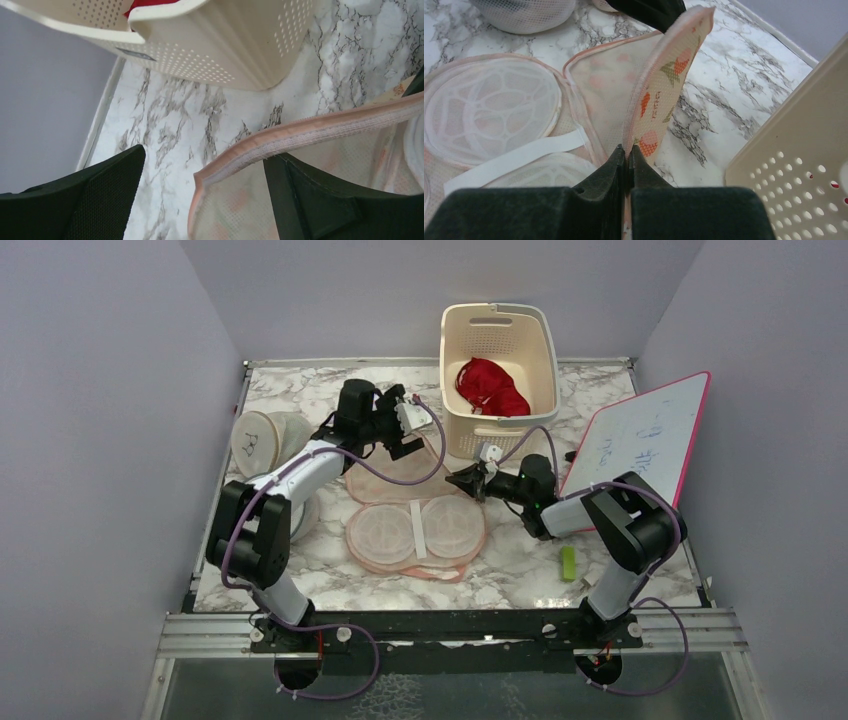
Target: Unzip the laundry bag and remove the bra
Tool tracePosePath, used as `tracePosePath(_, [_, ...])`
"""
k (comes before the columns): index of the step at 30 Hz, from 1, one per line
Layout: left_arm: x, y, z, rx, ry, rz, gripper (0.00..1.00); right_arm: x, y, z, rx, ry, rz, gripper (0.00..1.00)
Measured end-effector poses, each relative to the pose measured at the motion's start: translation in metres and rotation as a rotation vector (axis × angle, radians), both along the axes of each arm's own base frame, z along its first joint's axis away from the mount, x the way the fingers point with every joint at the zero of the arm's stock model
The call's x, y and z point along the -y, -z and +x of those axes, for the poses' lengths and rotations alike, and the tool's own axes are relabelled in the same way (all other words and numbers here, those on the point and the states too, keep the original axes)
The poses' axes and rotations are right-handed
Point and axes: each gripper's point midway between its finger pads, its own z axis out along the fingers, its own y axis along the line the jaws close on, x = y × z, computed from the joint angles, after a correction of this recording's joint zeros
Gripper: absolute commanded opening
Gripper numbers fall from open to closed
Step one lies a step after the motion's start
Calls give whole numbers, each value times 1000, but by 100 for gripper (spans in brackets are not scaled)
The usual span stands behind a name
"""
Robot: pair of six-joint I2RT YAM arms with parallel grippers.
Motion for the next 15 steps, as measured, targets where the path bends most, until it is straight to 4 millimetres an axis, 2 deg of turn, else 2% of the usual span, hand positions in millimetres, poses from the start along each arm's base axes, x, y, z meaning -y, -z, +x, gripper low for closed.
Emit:
tracePosePath(3, [11,4,6,-15,68,10,63,0,0,0,1,-3,0,1])
tracePosePath(6, [13,19,-3,-62,108,27,51,0,0,0,1,-3,0,1])
tracePosePath(9, [13,29,-12,-97,134,39,45,0,0,0,2,-3,-1,1])
tracePosePath(13, [12,32,-22,-129,152,41,25,0,-1,0,5,-2,2,1])
tracePosePath(15, [11,30,-27,-139,156,39,16,0,-2,0,10,-2,5,9])
